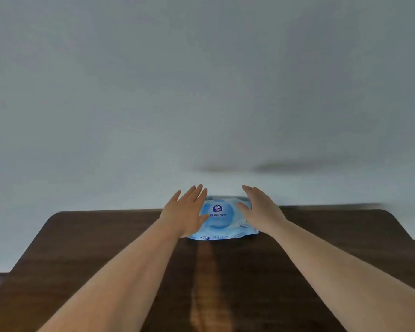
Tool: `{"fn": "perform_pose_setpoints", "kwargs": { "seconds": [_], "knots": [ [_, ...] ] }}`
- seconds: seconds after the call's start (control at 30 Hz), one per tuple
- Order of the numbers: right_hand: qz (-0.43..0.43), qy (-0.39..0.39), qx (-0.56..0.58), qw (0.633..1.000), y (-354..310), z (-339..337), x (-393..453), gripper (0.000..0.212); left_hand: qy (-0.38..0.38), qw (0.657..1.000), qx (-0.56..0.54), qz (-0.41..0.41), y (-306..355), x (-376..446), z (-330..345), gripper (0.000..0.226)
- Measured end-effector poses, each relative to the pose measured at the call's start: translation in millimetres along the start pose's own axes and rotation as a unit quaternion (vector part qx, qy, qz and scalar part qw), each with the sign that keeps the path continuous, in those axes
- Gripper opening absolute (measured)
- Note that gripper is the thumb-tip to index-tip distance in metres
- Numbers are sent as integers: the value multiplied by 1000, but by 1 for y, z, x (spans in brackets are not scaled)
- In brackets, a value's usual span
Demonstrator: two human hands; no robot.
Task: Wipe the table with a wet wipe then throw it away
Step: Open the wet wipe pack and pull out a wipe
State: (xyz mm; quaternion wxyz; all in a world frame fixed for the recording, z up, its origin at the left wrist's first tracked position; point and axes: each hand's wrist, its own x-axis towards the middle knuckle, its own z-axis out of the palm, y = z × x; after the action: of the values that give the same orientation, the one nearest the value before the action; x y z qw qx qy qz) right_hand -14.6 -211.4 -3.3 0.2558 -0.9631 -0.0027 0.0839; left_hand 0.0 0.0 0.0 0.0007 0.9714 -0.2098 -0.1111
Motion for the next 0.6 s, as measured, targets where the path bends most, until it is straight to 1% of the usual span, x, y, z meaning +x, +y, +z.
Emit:
{"fn": "perform_pose_setpoints", "kwargs": {
  "seconds": [0.07, 0.17, 0.37, 0.47, 0.6],
  "knots": [
    [-7, -27, -13, 1000, 10, 17, 12, 57, -44, 999, -5, -3, 3, 16, 18, 66],
    [3, -62, -14, 998, 27, 43, 26, 57, -66, 998, -5, -1, 8, 35, 46, 66],
    [3, -95, -25, 995, 50, 71, 43, 68, -49, 999, 14, 8, 11, 60, 78, 69],
    [6, -104, -26, 994, 58, 78, 46, 69, -53, 998, 27, 15, 12, 68, 85, 68],
    [7, -107, -14, 994, 65, 83, 49, 70, -33, 998, 41, 32, 11, 76, 88, 66]
  ]
}}
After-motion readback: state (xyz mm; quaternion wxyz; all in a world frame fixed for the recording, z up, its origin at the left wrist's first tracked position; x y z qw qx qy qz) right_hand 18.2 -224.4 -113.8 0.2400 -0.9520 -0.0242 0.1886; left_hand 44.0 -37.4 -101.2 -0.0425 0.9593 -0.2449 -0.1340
